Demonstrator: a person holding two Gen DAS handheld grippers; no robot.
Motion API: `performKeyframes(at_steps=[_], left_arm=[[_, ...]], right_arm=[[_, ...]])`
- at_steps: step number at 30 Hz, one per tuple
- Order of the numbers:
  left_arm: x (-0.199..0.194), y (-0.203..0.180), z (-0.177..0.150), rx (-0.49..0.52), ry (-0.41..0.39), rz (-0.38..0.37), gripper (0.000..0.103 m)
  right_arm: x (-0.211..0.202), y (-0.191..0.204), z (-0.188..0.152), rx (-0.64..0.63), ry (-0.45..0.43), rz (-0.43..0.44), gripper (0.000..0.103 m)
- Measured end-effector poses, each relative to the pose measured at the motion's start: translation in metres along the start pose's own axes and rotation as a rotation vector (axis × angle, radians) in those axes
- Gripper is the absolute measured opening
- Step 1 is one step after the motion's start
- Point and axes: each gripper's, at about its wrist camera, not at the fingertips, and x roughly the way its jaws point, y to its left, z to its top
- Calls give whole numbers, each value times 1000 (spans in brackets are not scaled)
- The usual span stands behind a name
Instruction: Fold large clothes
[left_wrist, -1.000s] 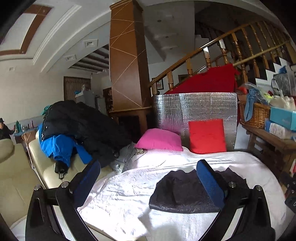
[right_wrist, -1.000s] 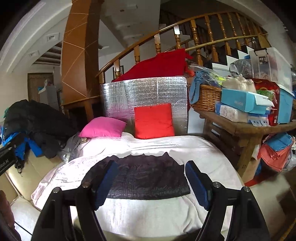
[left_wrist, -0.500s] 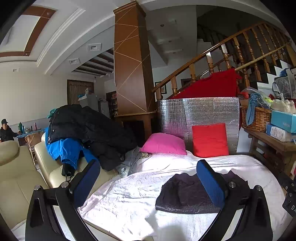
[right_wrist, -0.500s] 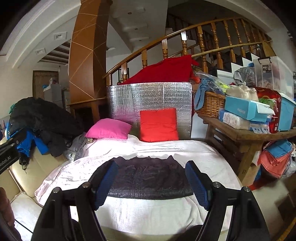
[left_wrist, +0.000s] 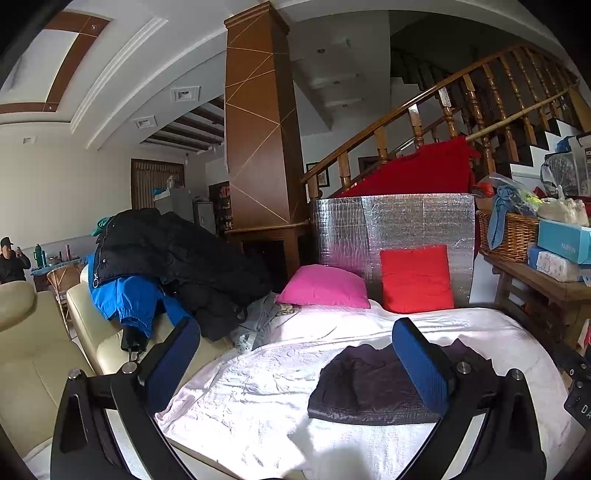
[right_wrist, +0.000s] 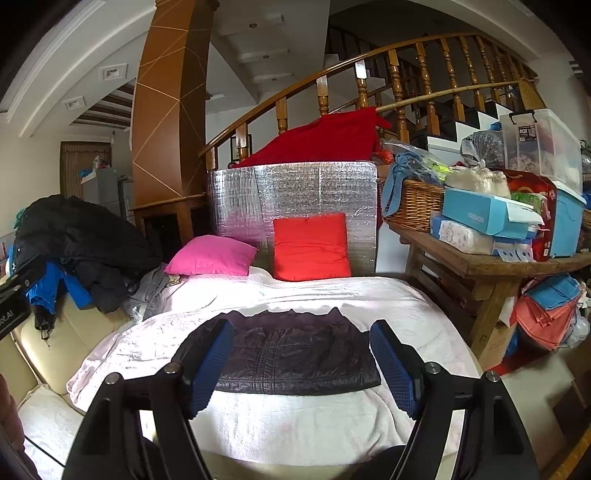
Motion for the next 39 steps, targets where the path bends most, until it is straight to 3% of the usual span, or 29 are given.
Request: performKeyframes(at_steps=[39], left_arm=[[-12,-2,2,4,-8,-27,103]], right_arm=[[-8,-10,2,18,-29,-8,79]])
